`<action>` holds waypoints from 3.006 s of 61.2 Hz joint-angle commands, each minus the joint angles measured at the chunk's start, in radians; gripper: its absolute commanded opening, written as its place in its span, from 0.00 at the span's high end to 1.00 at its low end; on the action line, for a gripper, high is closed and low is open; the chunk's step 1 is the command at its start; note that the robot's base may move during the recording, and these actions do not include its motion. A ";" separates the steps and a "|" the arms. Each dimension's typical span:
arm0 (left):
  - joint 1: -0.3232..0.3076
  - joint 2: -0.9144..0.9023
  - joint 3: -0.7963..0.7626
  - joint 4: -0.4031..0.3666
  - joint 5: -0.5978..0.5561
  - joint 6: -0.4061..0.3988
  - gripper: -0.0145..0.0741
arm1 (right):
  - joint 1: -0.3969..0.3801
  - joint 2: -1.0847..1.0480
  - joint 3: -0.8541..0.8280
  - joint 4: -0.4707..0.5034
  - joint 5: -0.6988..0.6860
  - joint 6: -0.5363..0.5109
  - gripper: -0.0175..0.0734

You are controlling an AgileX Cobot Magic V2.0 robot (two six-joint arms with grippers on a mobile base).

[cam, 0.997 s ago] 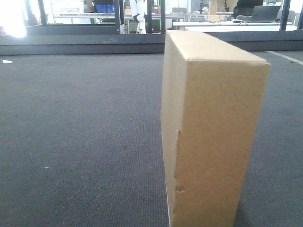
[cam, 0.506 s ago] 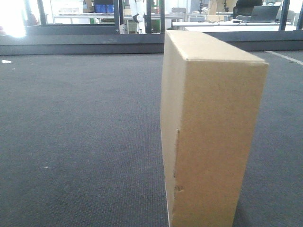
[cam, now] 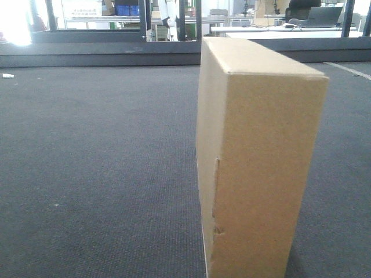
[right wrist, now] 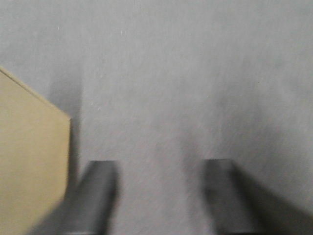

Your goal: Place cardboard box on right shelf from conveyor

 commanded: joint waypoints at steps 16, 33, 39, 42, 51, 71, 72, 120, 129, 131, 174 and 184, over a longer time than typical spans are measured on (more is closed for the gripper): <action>-0.001 -0.005 0.006 -0.008 -0.084 0.000 0.97 | 0.268 0.239 -0.333 -0.164 0.207 0.274 0.12; -0.001 -0.005 0.006 -0.008 -0.084 0.000 0.97 | 0.428 0.468 -0.559 -0.173 0.264 0.318 0.12; -0.001 -0.005 0.006 -0.008 -0.084 0.000 0.97 | 0.474 0.528 -0.620 -0.194 0.291 0.359 0.12; -0.001 -0.005 0.006 -0.008 -0.084 0.000 0.97 | 0.497 0.559 -0.649 -0.211 0.302 0.377 0.12; -0.001 -0.005 0.006 -0.008 -0.084 0.000 0.97 | 0.540 0.608 -0.683 -0.227 0.300 0.384 0.12; -0.001 -0.005 0.006 -0.008 -0.084 0.000 0.97 | 0.576 0.647 -0.687 -0.221 0.288 0.384 0.12; -0.001 -0.005 0.006 -0.008 -0.084 0.000 0.97 | 0.576 0.648 -0.687 -0.221 0.288 0.384 0.12; -0.001 -0.005 0.006 -0.008 -0.084 0.000 0.97 | 0.581 0.721 -0.684 -0.148 0.363 0.384 0.12; -0.001 -0.005 0.006 -0.008 -0.084 0.000 0.97 | 0.581 0.725 -0.684 -0.132 0.421 0.384 0.12; -0.001 -0.005 0.006 -0.008 -0.084 0.000 0.97 | 0.581 0.725 -0.684 -0.126 0.422 0.384 0.12; -0.001 -0.005 0.006 -0.008 -0.084 0.000 0.97 | 0.581 0.731 -0.684 -0.070 0.420 0.384 0.13; -0.001 -0.005 0.006 -0.008 -0.084 0.000 0.97 | 0.582 0.745 -0.684 -0.069 0.426 0.384 0.32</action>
